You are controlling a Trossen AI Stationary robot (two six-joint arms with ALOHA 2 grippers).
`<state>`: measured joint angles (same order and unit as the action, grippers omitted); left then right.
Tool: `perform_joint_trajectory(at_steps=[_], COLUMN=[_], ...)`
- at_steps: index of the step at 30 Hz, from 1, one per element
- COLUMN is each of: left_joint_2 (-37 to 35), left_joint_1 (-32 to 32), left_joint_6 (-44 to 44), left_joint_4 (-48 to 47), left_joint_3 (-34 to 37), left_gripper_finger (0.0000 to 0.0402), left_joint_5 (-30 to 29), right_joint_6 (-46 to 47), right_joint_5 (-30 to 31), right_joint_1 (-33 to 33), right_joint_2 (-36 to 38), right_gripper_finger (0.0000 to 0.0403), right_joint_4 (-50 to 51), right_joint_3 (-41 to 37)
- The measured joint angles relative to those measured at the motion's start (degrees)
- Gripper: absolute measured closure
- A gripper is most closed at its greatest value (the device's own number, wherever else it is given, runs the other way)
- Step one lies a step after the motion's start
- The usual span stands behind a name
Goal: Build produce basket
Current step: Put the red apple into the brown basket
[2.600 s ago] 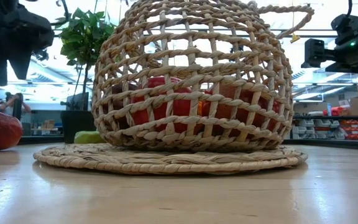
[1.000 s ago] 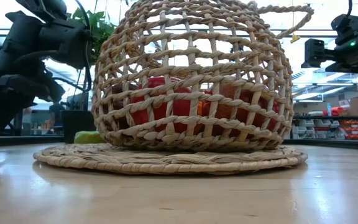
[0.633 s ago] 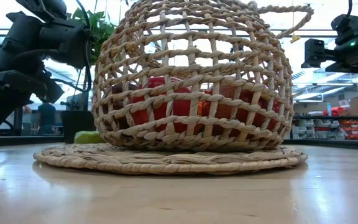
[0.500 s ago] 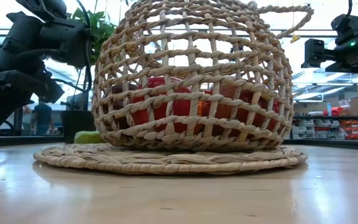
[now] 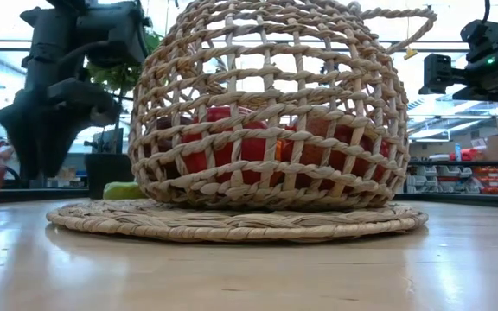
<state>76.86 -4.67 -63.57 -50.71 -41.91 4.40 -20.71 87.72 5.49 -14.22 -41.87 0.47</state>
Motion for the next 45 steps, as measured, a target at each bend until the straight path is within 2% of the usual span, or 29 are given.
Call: perform_joint_trajectory(at_steps=[5,8,13,16,19,22,28,32,35,38,45], left_joint_2=[0.0,0.0,-0.7,-1.8,-2.1,-2.2,-2.2,-1.6,-1.4,-1.5,-1.3], left_joint_1=[0.0,0.0,-0.1,-0.4,-2.6,-6.1,-16.4,-21.7,-23.6,-24.5,-24.4], left_joint_6=[-0.7,-1.8,-1.2,2.3,4.2,0.8,-6.2,-6.4,-6.6,-6.9,-16.5], left_joint_4=[0.0,-0.1,-1.9,-2.3,-5.4,-9.5,-19.3,-18.5,-16.5,-16.8,-16.1], left_joint_3=[-1.5,-2.1,-6.3,-11.2,-17.1,-21.8,-22.7,-20.1,-19.4,-19.4,-19.4], left_gripper_finger=[0.0185,0.0199,0.0218,0.0225,0.0224,0.0218,0.0174,0.0122,0.0089,0.0073,0.0035], left_joint_5=[-6.1,-7.2,-6.8,-4.5,-2.7,-2.2,-2.3,-1.1,-0.7,-0.7,-0.8], right_joint_6=[0.0,0.0,0.0,0.0,0.0,0.0,0.0,0.0,0.0,0.0,0.0], right_joint_5=[0.0,0.0,0.0,0.0,0.0,0.0,0.0,0.0,0.0,0.0,0.0], right_joint_1=[0.0,0.0,0.0,0.0,0.0,0.0,0.0,0.0,0.0,0.0,0.0], right_joint_2=[0.0,0.0,0.0,0.0,0.0,0.0,0.0,0.0,0.0,0.0,0.0], right_gripper_finger=[0.0054,0.0054,0.0054,0.0054,0.0054,0.0054,0.0054,0.0054,0.0054,0.0054,0.0054], right_joint_4=[0.0,0.0,0.0,0.0,0.0,0.0,0.0,0.0,0.0,0.0,0.0], right_joint_3=[0.0,0.0,0.0,0.0,0.0,0.0,0.0,0.0,0.0,0.0,0.0])
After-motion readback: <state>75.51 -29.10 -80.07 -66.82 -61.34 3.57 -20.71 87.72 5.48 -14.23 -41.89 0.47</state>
